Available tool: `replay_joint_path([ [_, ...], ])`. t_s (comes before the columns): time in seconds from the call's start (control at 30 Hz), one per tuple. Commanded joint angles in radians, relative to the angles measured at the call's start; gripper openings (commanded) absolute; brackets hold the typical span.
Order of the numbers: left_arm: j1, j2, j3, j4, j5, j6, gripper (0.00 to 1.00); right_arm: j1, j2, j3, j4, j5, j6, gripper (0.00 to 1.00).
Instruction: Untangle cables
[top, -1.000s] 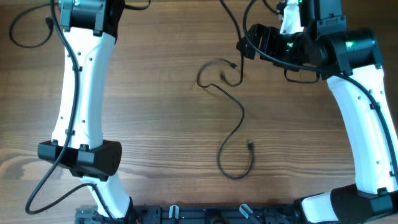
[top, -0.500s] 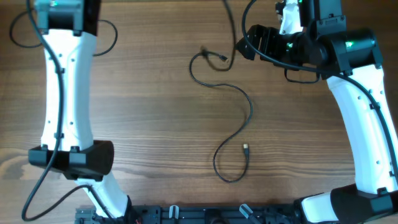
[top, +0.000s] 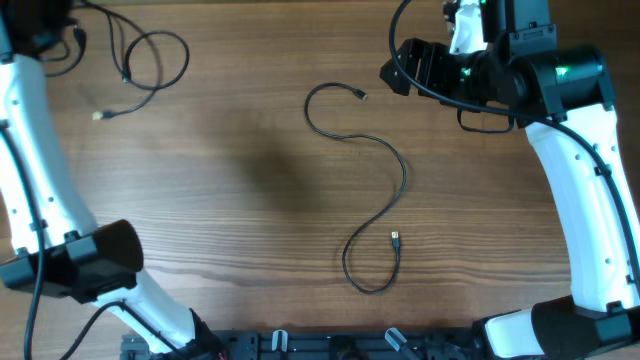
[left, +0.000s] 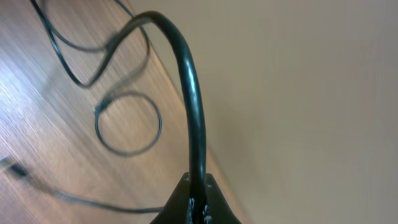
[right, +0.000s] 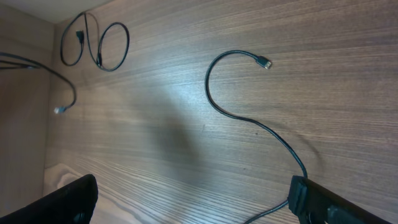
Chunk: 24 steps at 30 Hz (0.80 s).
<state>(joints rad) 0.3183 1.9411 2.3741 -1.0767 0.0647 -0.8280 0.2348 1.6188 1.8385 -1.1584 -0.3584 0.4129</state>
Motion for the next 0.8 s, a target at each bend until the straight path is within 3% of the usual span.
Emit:
replay_joint_path([
  [0.0,0.059,-0.012,0.008,0.072,0.032,-0.126,0.04,0.003,0.012,-0.002,0.006,0.003,-0.017,1.00],
  [0.3,0.138,0.049,0.008,0.087,-0.146,-0.124,0.04,0.003,0.012,-0.002,-0.011,0.003,-0.017,1.00],
  [0.47,0.253,0.086,0.006,-0.020,-0.234,-0.253,0.04,0.003,0.012,-0.002,-0.012,0.003,-0.017,1.00],
  [0.77,0.341,0.139,0.003,0.014,0.093,-0.201,0.04,0.003,0.012,-0.002,-0.011,0.003,-0.017,1.00],
])
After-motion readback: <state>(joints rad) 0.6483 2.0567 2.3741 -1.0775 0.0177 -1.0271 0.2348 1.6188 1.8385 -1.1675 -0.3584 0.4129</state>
